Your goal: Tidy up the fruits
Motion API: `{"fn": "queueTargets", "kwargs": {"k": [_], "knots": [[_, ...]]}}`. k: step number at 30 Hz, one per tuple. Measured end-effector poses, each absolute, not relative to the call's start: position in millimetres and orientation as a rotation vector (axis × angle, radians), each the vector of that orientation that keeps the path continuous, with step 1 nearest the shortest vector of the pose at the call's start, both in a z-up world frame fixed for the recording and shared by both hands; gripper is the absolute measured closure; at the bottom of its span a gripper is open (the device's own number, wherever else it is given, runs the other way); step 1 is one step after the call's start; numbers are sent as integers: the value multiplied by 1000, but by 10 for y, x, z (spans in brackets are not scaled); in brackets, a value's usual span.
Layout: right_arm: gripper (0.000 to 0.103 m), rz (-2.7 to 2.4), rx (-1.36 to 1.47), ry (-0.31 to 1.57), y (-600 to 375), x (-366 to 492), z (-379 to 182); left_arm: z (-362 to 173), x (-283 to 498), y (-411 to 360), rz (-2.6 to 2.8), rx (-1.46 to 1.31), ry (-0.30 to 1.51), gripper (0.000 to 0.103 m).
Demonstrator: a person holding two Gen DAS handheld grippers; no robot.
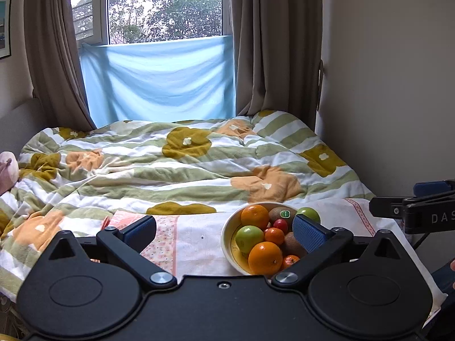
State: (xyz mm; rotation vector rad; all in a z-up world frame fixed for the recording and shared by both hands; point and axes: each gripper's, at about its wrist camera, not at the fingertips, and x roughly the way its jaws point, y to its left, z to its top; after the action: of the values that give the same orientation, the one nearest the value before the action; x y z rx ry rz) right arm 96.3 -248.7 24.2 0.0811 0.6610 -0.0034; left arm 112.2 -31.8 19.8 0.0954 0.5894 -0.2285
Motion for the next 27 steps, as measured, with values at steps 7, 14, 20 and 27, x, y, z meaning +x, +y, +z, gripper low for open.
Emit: {"fn": "queueTargets", "kwargs": {"k": [7, 14, 20, 27], "knots": [[0, -72, 10, 674, -2280, 451, 262, 176, 692, -136, -177, 81, 614, 0], [0, -83, 31, 715, -2188, 150, 129, 124, 405, -70, -180, 79, 628, 0], [0, -103, 51, 718, -2203, 65, 118, 125, 314, -49, -193, 66, 625, 0], [0, -110, 57, 716, -2234, 39, 114, 129, 266, -74, -198, 67, 620, 0]]}}
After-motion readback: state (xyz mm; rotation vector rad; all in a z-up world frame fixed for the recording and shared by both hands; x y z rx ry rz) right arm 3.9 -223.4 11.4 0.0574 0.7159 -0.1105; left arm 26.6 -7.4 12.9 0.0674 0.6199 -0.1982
